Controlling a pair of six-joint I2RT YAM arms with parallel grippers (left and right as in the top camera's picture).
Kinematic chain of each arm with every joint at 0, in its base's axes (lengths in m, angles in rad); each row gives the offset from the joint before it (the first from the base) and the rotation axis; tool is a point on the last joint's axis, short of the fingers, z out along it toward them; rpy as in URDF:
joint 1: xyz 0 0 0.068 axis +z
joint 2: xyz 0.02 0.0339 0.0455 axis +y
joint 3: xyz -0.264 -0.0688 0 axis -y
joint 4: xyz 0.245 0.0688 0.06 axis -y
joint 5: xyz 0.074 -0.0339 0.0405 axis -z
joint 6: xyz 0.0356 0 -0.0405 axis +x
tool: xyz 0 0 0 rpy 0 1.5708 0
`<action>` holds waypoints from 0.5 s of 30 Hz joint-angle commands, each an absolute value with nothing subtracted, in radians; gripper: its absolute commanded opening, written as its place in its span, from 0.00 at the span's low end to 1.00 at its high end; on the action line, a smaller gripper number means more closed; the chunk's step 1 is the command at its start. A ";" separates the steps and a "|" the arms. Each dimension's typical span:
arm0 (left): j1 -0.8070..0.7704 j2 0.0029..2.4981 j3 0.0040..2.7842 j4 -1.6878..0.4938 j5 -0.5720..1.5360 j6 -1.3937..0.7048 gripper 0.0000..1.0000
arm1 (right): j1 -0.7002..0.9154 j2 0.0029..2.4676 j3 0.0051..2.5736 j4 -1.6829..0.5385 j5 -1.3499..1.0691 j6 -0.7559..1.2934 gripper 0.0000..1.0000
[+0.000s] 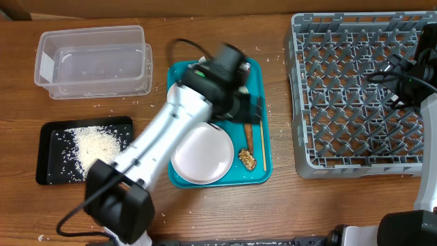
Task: Sort waste into correct bins and load items into the dishwasher
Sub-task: 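Move the left gripper over the brown carrot piece on the tray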
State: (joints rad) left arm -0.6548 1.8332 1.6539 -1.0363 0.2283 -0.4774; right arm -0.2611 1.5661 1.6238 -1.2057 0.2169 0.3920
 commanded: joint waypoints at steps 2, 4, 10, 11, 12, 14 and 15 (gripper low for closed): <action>-0.773 1.839 1.664 -1.020 -0.039 -0.636 1.00 | -0.260 1.559 1.641 -1.202 0.224 0.397 1.00; -0.796 1.850 1.664 -1.023 -0.091 -0.703 1.00 | -0.260 1.559 1.641 -1.203 0.224 0.397 1.00; -0.772 1.912 1.664 -1.005 -0.092 -0.839 1.00 | -0.260 1.559 1.641 -1.202 0.224 0.397 1.00; -0.768 1.924 1.664 -0.995 -0.086 -0.839 1.00 | -0.260 1.560 1.641 -1.202 0.224 0.397 1.00; -0.764 1.942 1.664 -0.985 -0.080 -0.839 1.00 | -0.260 1.560 1.641 -1.203 0.224 0.397 1.00; -0.759 1.974 1.664 -0.966 -0.059 -0.839 0.94 | -0.260 1.560 1.641 -1.202 0.224 0.397 1.00; -0.758 1.989 1.664 -0.960 -0.050 -0.839 0.91 | -0.260 1.560 1.641 -1.203 0.224 0.397 1.00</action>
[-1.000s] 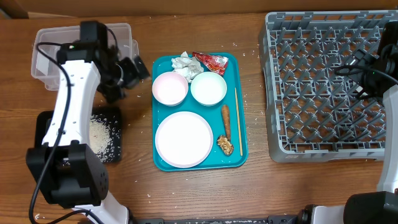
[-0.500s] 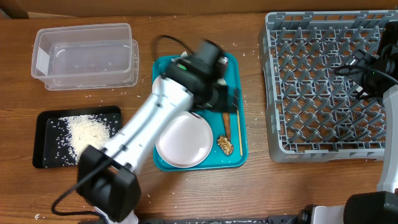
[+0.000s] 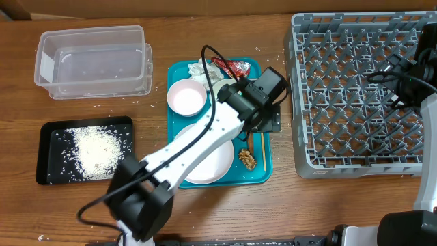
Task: Sort waste into correct bins and load items into the dishwasher
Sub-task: 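Move the left gripper over the brown carrot piece on the tray, then lower the left gripper and close on the brown carrot piece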
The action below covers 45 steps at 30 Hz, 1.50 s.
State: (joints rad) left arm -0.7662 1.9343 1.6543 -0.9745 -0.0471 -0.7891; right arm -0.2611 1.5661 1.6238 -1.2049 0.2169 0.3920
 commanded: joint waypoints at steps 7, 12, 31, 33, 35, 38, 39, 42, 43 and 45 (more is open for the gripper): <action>-0.760 2.110 1.664 -0.936 -0.032 -0.880 0.81 | -0.260 1.560 1.641 -1.203 0.224 0.397 1.00; -0.759 2.154 1.664 -0.910 -0.034 -0.888 0.77 | -0.260 1.560 1.641 -1.203 0.224 0.397 1.00; -0.765 2.186 1.664 -0.908 -0.142 -0.895 0.57 | -0.260 1.560 1.641 -1.202 0.224 0.397 1.00; -0.766 2.186 1.664 -0.908 -0.150 -0.899 0.55 | -0.260 1.560 1.641 -1.203 0.224 0.397 1.00; -0.767 2.187 1.664 -0.908 -0.160 -0.900 0.52 | -0.260 1.560 1.641 -1.202 0.224 0.397 1.00; -0.767 2.187 1.664 -0.909 -0.160 -0.899 0.50 | -0.260 1.560 1.641 -1.202 0.224 0.397 1.00; -0.768 2.188 1.663 -0.908 -0.160 -0.900 0.49 | -0.260 1.560 1.641 -1.203 0.224 0.397 1.00; -0.772 2.188 1.658 -0.907 -0.161 -0.900 0.49 | -0.260 1.560 1.641 -1.202 0.224 0.397 1.00; -0.773 2.188 1.657 -0.908 -0.161 -0.900 0.49 | -0.260 1.560 1.641 -1.203 0.224 0.397 1.00; -0.776 2.188 1.656 -0.908 -0.161 -0.900 0.49 | -0.260 1.560 1.641 -1.203 0.224 0.397 1.00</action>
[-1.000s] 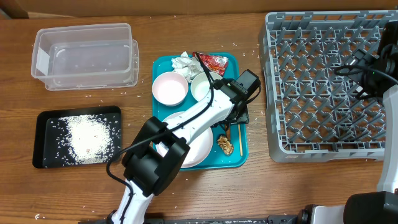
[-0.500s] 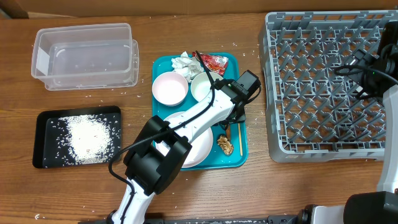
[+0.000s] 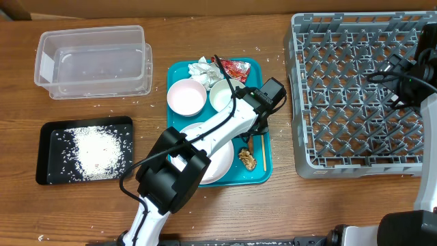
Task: Sort waste into correct bins and load items into the dishwasher
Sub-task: 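Lower the left gripper and close on the brown carrot piece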
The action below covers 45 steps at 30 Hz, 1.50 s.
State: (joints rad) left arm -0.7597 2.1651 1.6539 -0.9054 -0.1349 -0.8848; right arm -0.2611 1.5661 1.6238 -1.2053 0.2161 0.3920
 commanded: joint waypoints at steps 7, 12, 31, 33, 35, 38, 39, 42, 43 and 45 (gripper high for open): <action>-0.785 2.194 1.656 -0.902 -0.168 -0.906 0.48 | -0.260 1.560 1.641 -1.203 0.224 0.397 1.00; -0.787 2.204 1.656 -0.904 -0.167 -0.906 0.45 | -0.260 1.560 1.641 -1.202 0.224 0.397 1.00; -0.796 2.205 1.656 -0.908 -0.191 -0.907 0.30 | -0.260 1.560 1.641 -1.202 0.224 0.397 1.00; -0.796 2.205 1.656 -0.907 -0.191 -0.907 0.30 | -0.260 1.560 1.641 -1.202 0.224 0.397 1.00; -0.796 2.205 1.656 -0.907 -0.191 -0.907 0.30 | -0.260 1.560 1.641 -1.203 0.224 0.397 1.00; -0.796 2.205 1.656 -0.908 -0.191 -0.906 0.25 | -0.260 1.560 1.641 -1.202 0.224 0.397 1.00; -0.797 2.205 1.656 -0.908 -0.191 -0.906 0.23 | -0.260 1.560 1.641 -1.202 0.224 0.397 1.00; -0.797 2.205 1.656 -0.909 -0.187 -0.906 0.20 | -0.260 1.560 1.641 -1.203 0.224 0.397 1.00; -0.797 2.204 1.656 -0.910 -0.182 -0.906 0.20 | -0.260 1.560 1.641 -1.203 0.224 0.397 1.00; -0.797 2.201 1.660 -0.917 -0.164 -0.905 0.20 | -0.260 1.560 1.641 -1.203 0.224 0.397 1.00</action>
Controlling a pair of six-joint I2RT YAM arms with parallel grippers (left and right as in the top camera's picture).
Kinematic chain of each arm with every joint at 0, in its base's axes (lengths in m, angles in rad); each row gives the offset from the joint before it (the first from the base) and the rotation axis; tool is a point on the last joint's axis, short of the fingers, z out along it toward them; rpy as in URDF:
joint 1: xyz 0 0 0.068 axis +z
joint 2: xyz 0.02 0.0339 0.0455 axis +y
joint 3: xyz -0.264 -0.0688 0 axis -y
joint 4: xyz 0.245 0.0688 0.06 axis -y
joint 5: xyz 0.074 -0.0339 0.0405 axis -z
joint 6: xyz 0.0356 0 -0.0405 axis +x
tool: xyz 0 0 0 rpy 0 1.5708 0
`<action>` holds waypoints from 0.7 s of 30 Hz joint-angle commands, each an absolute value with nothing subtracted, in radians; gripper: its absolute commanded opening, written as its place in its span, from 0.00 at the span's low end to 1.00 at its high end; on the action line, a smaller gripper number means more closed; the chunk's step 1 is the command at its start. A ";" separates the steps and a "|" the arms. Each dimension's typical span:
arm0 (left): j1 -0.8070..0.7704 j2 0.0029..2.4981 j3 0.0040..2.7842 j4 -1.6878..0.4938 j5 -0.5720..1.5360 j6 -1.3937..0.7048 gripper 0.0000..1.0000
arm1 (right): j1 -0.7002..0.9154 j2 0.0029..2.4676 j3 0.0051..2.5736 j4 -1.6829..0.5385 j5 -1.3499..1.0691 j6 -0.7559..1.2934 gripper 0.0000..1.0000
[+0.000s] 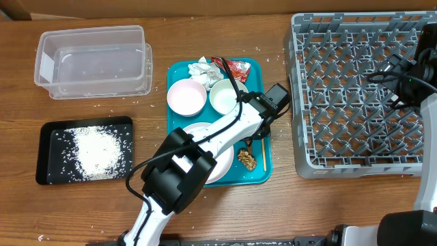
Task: Sort waste into correct bins and load items into the dishwasher
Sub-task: 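Lower the left gripper and close on the brown carrot piece, then carry the carrot left and drop it onto the black tray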
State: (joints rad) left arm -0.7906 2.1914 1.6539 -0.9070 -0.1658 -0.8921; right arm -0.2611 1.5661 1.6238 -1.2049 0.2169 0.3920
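Note:
A teal tray [174, 75] holds a pink bowl [186, 97], a white bowl [227, 96], a white plate [199, 133] partly under my left arm, a crumpled tissue [200, 68], a red wrapper [235, 67], a brown food scrap [247, 159] and a thin wooden stick [262, 152]. My left gripper [258, 130] is low at the tray's right edge, just above the stick. Its fingers are hidden under the wrist. My right arm [410, 78] hangs over the grey dish rack [355, 96] at the far right.
A clear plastic bin [93, 60] stands at the back left. In front of it lies a black tray [48, 147] with rice, and loose grains are scattered on the wooden table. The rack fills the right side.
My left wrist has shifted slightly to the right and toward the front at the tray's right edge. Everything on the tray lies where it was. The right arm has not moved.
My left arm first lay across the tray, covering the bowls. Then its gripper was over the tray's right edge, with the bowls uncovered. After that it stood low beside the wooden stick, where it remains. The right arm stayed over the rack.

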 commanded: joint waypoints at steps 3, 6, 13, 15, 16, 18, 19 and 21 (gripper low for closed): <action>-0.797 2.191 1.674 -0.944 -0.141 -0.905 0.19 | -0.260 1.560 1.641 -1.202 0.224 0.397 1.00; -0.797 2.179 1.708 -0.992 -0.141 -0.905 0.16 | -0.260 1.560 1.641 -1.203 0.224 0.397 1.00; -0.799 2.098 1.747 -1.063 -0.141 -0.905 0.16 | -0.260 1.560 1.641 -1.203 0.224 0.397 1.00; -0.799 2.062 1.747 -1.071 -0.141 -0.905 0.16 | -0.260 1.560 1.641 -1.203 0.224 0.397 1.00; -0.799 2.044 1.747 -1.076 -0.141 -0.905 0.17 | -0.260 1.560 1.641 -1.203 0.224 0.397 1.00; -0.799 2.003 1.747 -1.088 -0.142 -0.902 0.17 | -0.260 1.560 1.641 -1.202 0.224 0.397 1.00; -0.799 1.984 1.747 -1.095 -0.144 -0.897 0.17 | -0.260 1.560 1.641 -1.203 0.224 0.397 1.00; -0.797 1.945 1.747 -1.117 -0.165 -0.897 0.17 | -0.260 1.560 1.641 -1.203 0.224 0.397 1.00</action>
State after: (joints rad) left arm -0.7925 2.0418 1.7107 -1.0966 -0.1429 -0.8917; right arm -0.2611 1.5661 1.6238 -1.2049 0.2169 0.3920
